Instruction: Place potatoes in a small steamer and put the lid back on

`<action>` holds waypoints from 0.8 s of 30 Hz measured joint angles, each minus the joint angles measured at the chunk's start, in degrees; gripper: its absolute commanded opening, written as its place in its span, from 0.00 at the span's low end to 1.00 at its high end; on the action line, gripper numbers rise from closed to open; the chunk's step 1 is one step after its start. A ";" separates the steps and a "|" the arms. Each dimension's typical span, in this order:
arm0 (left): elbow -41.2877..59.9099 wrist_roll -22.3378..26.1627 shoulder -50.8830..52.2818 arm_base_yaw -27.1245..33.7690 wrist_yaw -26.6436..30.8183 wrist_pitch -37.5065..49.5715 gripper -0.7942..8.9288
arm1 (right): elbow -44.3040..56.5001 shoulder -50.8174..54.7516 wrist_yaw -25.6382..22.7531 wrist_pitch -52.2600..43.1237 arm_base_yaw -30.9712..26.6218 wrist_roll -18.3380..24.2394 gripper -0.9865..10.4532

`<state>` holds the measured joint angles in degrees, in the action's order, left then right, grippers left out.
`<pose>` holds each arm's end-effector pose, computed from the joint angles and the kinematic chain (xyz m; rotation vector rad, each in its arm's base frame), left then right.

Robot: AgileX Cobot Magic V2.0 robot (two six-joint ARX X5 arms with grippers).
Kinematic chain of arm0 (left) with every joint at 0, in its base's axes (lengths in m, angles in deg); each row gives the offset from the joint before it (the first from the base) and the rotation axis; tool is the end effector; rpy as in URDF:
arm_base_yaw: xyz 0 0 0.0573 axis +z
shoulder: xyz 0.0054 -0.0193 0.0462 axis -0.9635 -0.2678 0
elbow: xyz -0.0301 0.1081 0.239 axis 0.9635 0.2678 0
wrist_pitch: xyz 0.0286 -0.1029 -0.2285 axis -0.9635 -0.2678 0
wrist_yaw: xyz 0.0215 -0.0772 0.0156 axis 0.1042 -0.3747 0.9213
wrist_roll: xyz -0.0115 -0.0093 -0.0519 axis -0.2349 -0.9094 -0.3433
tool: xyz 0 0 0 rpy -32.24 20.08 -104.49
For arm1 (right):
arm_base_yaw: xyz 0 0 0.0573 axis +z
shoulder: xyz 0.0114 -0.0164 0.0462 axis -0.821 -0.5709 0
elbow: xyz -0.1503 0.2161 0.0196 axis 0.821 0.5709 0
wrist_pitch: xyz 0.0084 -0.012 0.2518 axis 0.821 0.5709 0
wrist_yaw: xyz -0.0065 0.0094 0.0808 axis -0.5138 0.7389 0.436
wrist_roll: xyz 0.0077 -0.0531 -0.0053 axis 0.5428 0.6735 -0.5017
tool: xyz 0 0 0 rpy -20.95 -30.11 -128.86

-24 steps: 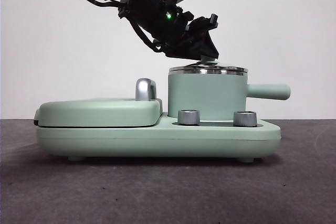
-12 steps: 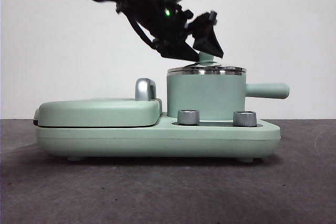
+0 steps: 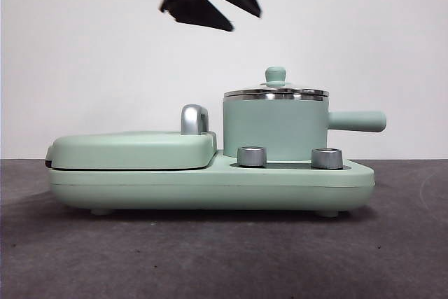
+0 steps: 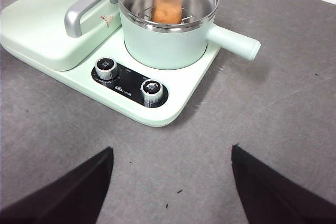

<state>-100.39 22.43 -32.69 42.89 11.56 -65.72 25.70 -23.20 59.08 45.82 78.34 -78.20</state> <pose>0.3330 -0.2142 0.3433 0.0723 0.3623 -0.8336 0.0622 0.0283 0.3306 -0.1359 0.5203 0.4565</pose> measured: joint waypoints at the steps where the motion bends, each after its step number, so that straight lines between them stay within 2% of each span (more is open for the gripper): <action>1: 0.00 -0.20 0.68 0.39 0.00 -1.07 0.41 | 0.00 0.00 0.00 0.00 0.00 0.00 0.39; 13: 9.46 -0.83 14.03 5.84 0.00 -5.88 0.41 | 0.00 0.00 0.02 0.00 0.00 -0.04 0.39; 20: 20.52 -1.11 25.27 7.93 0.00 -6.21 0.41 | 0.00 0.00 0.07 0.00 0.02 -1.27 0.39; 24: 27.58 -3.04 33.38 9.33 0.00 -6.25 0.41 | 0.00 0.00 0.09 0.02 0.02 -1.40 0.39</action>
<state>-72.81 19.39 0.69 52.23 11.56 -71.97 25.70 -23.20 59.17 45.85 78.37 -79.60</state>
